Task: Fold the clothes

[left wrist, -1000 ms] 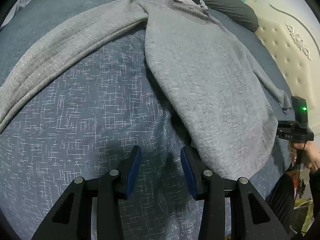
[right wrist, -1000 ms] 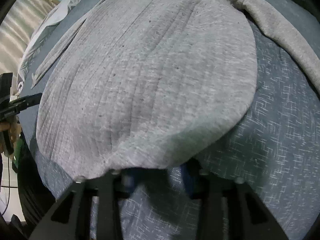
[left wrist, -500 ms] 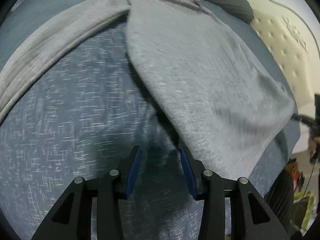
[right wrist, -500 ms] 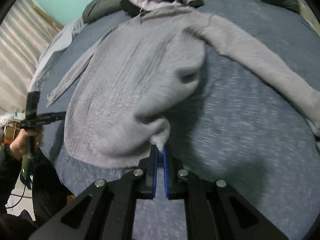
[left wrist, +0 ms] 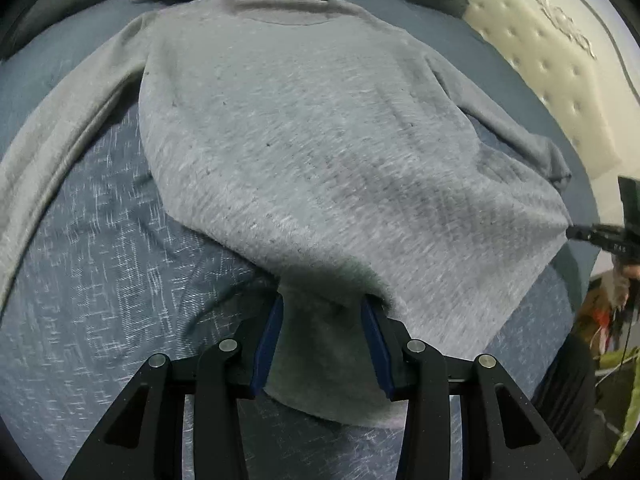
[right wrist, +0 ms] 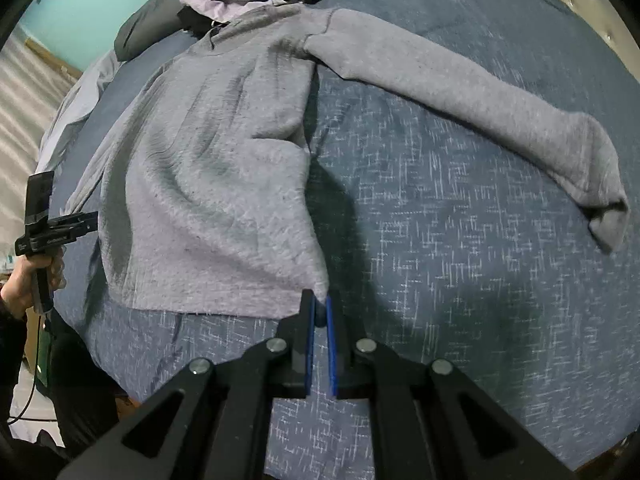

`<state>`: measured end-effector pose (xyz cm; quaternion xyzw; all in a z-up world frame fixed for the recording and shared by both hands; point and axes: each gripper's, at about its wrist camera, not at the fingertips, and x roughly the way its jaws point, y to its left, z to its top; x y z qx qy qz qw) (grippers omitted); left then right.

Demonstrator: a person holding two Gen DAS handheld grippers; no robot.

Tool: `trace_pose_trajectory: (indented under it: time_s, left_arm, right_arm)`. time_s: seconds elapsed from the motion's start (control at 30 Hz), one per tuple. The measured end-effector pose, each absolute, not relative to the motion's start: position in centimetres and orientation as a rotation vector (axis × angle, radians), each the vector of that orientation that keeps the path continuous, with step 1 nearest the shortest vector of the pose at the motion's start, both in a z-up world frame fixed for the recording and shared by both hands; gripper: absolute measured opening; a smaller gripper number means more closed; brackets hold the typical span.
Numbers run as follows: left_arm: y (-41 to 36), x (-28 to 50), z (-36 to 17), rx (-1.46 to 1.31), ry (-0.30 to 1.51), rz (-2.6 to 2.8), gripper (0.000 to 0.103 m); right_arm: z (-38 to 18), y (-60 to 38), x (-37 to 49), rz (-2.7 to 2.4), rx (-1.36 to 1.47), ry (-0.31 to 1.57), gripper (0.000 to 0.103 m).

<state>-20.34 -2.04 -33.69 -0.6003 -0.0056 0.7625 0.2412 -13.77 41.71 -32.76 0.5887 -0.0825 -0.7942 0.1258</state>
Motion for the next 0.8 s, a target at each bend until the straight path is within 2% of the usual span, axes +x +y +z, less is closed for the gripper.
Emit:
trace_pose_trajectory:
  time_s: [0.37, 0.43, 0.47, 0.53, 0.8]
  left_arm:
    - [-2.0, -19.4, -35.5, -1.652, 0.025, 2.054, 0.044]
    - [-1.8, -19.2, -35.9, -1.647, 0.021, 2.047, 0.03]
    - [-1.7, -19.3, -35.9, -1.649, 0.025, 2.047, 0.018]
    - [-1.8, -19.1, -35.5, -1.643, 0.039, 2.053, 0.01]
    - [-5.9, -15.4, -27.4, -1.516, 0.061, 2.145, 0.006]
  right_arm:
    - [-33.0, 41.6, -14.1, -2.296, 1.711, -0.241, 0.005]
    - [-32.9, 41.5, -14.0, -2.295, 1.712, -0.239, 0.005]
    - [-32.9, 41.5, -14.0, -2.295, 1.713, -0.238, 0.005]
    - [-32.7, 41.4, -13.9, -2.295, 1.712, -0.237, 0.005]
    - [-30.5, 41.1, -13.4, -2.302, 1.658, -0.231, 0.005]
